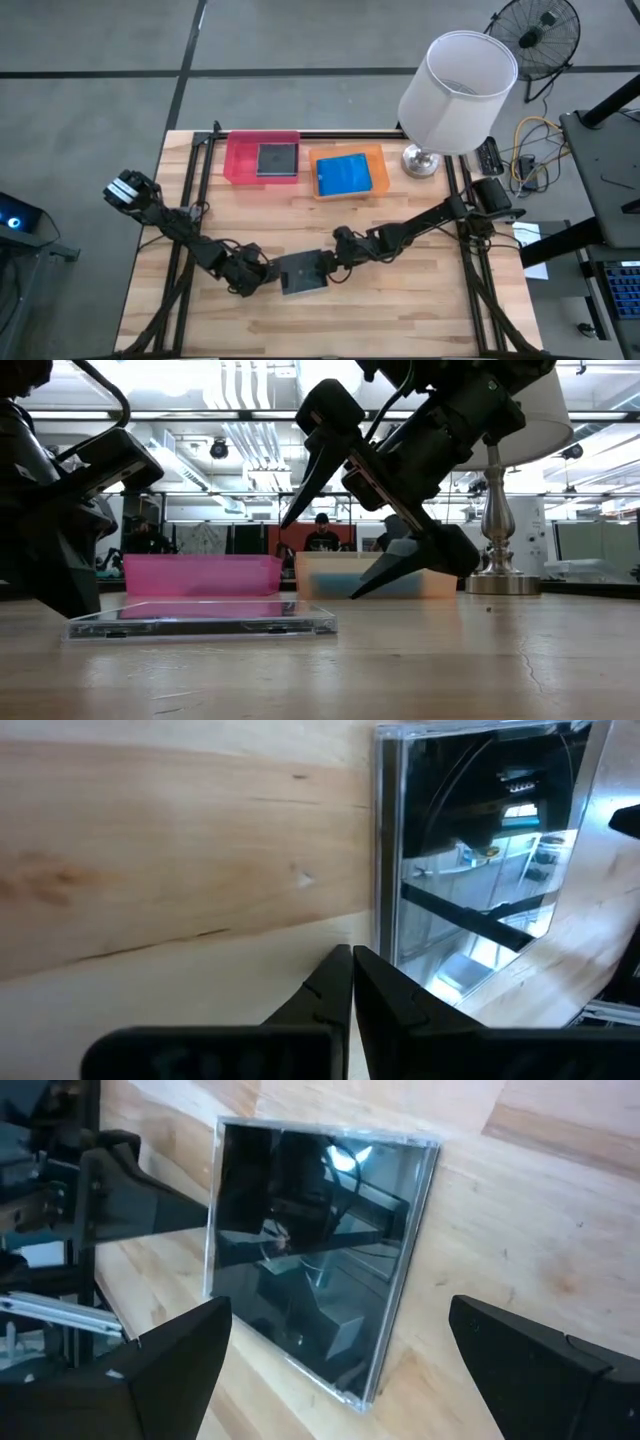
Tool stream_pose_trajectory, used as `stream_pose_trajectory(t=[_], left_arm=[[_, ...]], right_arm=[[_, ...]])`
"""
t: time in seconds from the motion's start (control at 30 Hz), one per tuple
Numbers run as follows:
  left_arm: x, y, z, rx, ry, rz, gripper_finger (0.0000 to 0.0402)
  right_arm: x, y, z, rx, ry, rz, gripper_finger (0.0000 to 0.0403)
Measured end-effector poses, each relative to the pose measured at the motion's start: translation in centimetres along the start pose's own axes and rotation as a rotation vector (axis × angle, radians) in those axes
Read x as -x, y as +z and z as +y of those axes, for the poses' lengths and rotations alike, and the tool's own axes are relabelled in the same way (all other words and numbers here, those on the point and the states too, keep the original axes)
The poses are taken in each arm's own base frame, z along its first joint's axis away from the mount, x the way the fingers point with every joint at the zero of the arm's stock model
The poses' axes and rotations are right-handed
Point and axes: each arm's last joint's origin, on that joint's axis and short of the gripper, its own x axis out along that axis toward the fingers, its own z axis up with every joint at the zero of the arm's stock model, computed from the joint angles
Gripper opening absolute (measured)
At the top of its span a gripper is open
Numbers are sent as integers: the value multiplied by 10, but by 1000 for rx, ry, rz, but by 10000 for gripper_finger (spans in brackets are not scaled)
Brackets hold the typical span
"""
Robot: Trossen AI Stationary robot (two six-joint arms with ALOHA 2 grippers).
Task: Pick & place jewel cases by type
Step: Put the black CD case into the pink bin
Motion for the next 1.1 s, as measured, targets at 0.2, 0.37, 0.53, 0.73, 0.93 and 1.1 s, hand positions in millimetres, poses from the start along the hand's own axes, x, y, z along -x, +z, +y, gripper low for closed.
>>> stream_pose_trajectory(t=[0.2,0.37,0.53,0.73,0.93,1.1], left_arm=[[-2,3,-4,-11,-6,-11,0],[-4,2,-4,-14,-13,-13,0],[-6,1,-5,-22,-27,-7,0],[-8,1,-5,-24,-35,-3,0],[-8,0,-5,-25,-35,0,0],[-8,0,-4,-43,-26,13,0]], right_arm=[[-12,-1,-3,-20,-19,2,370],[-22,-4,1,-4,-13,30,370],[-26,-4,7,21,-5,36,370],[-28,-4,9,24,-4,36,370],[-27,-3,13,55,0,36,370],[-25,-2,25,87,17,29,371]])
